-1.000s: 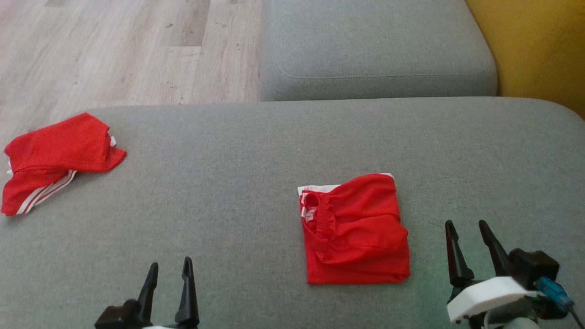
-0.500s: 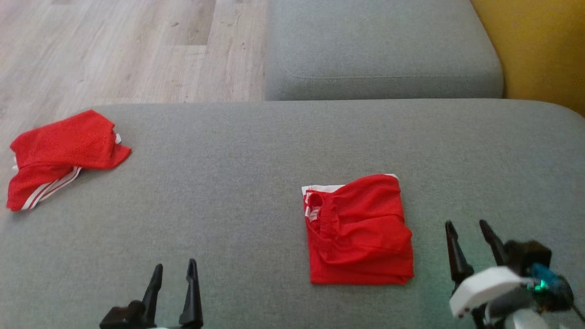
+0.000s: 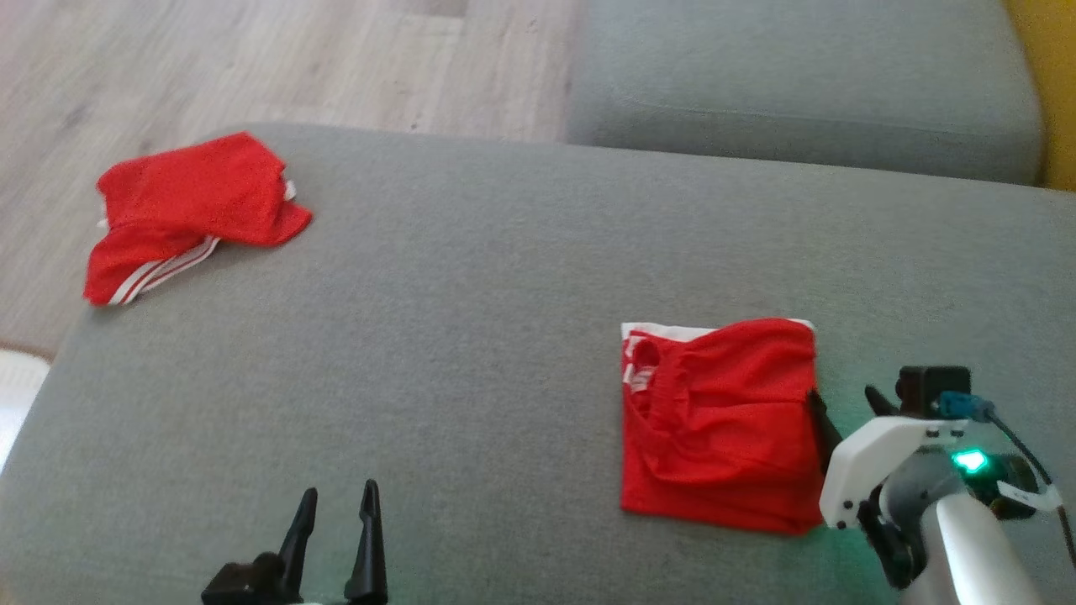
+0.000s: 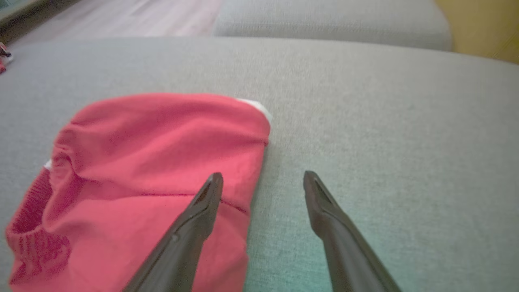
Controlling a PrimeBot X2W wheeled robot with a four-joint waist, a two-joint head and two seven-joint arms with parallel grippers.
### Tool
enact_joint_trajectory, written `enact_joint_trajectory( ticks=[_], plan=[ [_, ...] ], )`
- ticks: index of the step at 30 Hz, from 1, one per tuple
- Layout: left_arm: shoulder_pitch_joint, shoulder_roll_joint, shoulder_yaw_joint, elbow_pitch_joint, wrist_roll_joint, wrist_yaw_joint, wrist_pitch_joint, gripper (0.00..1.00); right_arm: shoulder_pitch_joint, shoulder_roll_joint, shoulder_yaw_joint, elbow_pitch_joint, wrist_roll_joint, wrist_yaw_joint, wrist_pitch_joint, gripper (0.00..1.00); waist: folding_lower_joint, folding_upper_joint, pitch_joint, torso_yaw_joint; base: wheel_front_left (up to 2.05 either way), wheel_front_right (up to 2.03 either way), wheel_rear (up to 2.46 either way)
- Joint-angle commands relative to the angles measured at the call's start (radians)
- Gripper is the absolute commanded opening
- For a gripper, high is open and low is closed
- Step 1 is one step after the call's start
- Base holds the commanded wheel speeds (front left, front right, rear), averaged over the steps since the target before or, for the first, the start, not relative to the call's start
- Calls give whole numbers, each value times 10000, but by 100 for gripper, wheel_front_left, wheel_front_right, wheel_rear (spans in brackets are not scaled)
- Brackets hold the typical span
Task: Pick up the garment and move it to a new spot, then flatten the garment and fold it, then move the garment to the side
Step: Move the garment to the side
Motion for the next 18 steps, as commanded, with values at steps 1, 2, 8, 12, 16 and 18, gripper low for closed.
enact_joint_trajectory(
  ticks=[1, 2, 8, 12, 16, 18],
  plan=[
    [-623, 25, 278, -195, 111, -11, -50, 100, -454, -53, 218, -126, 41, 67, 140, 100, -1, 0, 305, 378, 0, 0, 0],
    [-642, 20, 287, -173, 118, -17, -55, 100, -451, -53, 210, -3, 129, 67, 198, 100, -1, 0, 371, 452, 0, 0, 0],
    [-783, -22, 333, -90, 207, -61, -86, 100, -451, -53, 175, 714, 642, 67, 545, 100, -1, 0, 715, 719, 0, 0, 0],
    [-871, -50, 406, -72, 247, -91, -102, 100, -670, -53, 338, 1092, 865, 67, 666, 94, -1, 0, 907, 700, 0, 0, 0],
    [-950, -68, 441, -86, 319, -123, -114, 100, -982, -53, 561, 1375, 891, 67, 619, 0, -1, 0, 1029, 522, 0, 0, 0],
    [-959, -75, 450, -112, 334, -120, -116, 100, -1072, -53, 601, 1408, 869, 67, 541, 0, -1, 0, 1057, 430, 0, 0, 0]
  ],
)
